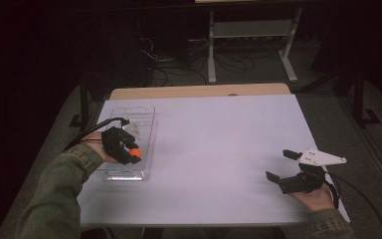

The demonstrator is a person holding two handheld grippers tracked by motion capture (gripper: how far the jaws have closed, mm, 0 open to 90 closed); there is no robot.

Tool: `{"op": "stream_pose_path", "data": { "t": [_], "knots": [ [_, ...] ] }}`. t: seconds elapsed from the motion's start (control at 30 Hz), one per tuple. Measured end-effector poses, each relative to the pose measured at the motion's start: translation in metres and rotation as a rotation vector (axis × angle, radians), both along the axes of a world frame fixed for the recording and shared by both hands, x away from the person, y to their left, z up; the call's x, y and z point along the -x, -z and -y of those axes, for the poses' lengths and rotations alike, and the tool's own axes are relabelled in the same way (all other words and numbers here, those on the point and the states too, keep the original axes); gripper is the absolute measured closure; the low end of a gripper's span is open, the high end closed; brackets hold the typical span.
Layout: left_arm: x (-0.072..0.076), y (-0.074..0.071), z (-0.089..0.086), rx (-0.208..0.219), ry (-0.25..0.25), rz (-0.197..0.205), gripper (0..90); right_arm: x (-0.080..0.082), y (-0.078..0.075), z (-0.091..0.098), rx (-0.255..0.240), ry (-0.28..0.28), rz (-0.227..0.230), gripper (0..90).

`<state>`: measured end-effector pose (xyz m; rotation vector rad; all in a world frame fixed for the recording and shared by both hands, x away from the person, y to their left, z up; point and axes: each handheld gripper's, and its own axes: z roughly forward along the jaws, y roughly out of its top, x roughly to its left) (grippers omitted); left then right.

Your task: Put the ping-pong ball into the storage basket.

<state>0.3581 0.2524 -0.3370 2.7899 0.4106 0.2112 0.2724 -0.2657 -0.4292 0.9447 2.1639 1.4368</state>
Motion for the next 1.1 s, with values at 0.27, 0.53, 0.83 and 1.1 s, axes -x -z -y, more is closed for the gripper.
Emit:
{"op": "stream_pose_path", "data": {
  "t": [0.27,0.53,0.83,1.1],
  "knots": [
    [-0.001,0.006,-0.002,0.002,-0.007,-0.012,51.1,0.001,-0.002,0.004,-0.032,0.01,0.018,0.0],
    [-0.002,0.011,-0.002,-0.005,-0.005,-0.016,51.1,0.003,-0.004,0.006,-0.062,0.011,0.04,0.0],
    [-0.003,0.015,0.001,-0.01,-0.004,-0.025,51.0,0.005,-0.006,0.009,-0.091,0.016,0.067,0.0],
    [-0.004,0.023,-0.001,-0.012,-0.007,-0.039,51.0,0.006,-0.007,0.009,-0.092,0.019,0.07,0.0]
  ]
}}
